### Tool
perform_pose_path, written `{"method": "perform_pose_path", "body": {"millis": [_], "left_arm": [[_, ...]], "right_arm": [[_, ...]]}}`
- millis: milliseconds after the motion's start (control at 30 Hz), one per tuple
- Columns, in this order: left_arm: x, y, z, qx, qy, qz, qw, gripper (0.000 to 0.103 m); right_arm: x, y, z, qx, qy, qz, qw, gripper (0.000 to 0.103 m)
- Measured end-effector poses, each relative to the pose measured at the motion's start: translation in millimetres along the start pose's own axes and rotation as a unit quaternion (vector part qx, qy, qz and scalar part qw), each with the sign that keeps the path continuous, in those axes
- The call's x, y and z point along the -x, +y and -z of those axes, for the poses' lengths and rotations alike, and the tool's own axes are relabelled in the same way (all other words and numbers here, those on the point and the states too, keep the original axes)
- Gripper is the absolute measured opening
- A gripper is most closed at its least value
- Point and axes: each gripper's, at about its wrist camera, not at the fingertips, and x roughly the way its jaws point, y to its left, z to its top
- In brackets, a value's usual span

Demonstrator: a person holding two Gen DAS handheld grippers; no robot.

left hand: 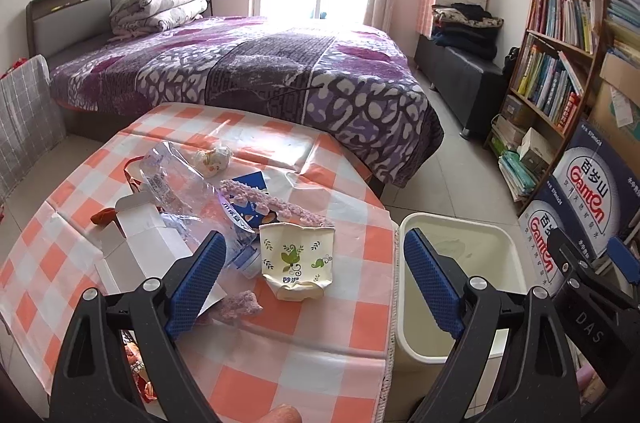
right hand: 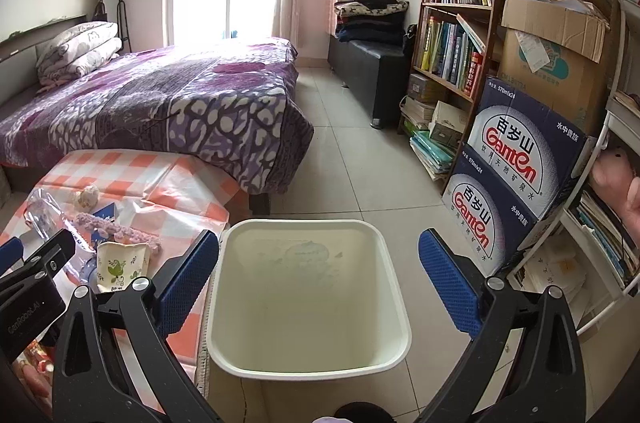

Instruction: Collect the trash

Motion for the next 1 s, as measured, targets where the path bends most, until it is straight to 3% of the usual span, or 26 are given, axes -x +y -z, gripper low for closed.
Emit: {"method": "perform_pose_path", "body": {"millis": [300, 1000], "left_arm": [[11.8, -34.9, -12.3, -0.007, -0.001, -0.001, 1.0, 0.088], [5.5, -26.5, -6.0, -0.007, 0.011, -0.004, 0.9999, 0.089]], "right_arm": [[0.6, 4.8, 4.2, 0.004, 0.008, -0.004, 1.0, 0.096], [1.3, 13.5, 5.3, 0.009, 0.01, -0.019, 1.0, 0.096]]}}
